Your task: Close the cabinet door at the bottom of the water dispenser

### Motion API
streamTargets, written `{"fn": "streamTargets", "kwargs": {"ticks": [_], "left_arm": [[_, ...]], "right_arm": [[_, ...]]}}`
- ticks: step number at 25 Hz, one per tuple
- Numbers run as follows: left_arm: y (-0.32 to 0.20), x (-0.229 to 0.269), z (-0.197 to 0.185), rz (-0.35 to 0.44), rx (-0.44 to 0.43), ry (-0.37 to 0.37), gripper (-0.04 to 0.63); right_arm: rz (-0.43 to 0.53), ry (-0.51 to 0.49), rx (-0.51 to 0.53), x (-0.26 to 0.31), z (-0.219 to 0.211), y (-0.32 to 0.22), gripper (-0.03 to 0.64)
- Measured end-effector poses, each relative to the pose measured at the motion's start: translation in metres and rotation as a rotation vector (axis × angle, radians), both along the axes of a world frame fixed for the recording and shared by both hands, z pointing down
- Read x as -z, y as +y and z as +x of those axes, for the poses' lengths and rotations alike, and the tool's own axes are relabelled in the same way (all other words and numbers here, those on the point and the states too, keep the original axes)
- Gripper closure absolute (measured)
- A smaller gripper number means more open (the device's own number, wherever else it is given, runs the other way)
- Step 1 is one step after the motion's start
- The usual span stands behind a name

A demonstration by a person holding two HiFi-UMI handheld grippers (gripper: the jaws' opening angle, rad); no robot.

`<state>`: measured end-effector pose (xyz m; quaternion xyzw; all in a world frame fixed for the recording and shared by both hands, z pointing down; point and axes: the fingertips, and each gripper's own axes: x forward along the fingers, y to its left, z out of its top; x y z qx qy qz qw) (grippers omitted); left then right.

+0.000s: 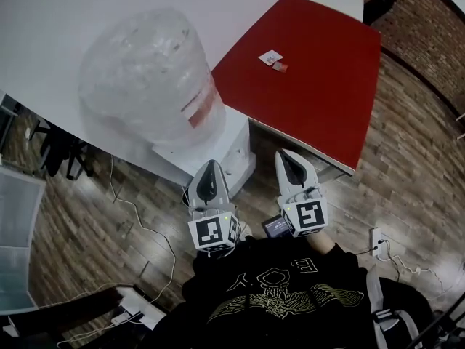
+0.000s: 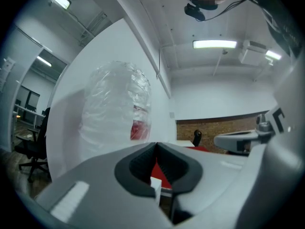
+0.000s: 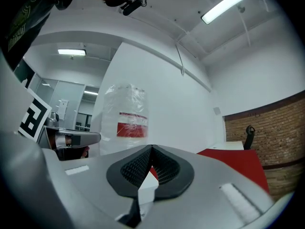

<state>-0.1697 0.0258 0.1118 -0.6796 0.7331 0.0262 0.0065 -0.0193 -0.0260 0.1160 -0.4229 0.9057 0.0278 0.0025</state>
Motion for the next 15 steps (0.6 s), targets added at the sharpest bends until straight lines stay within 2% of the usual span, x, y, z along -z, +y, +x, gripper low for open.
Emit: {"fn": "streamTargets", "kwargs": {"ticks": [15], "left_arm": [[0.008, -0.007, 0.001, -0.027, 0.011, -0.002, 0.589]], "right_arm": [[-0.027, -0.003, 0.067, -0.004, -0.014, 0.009, 0.618]]}}
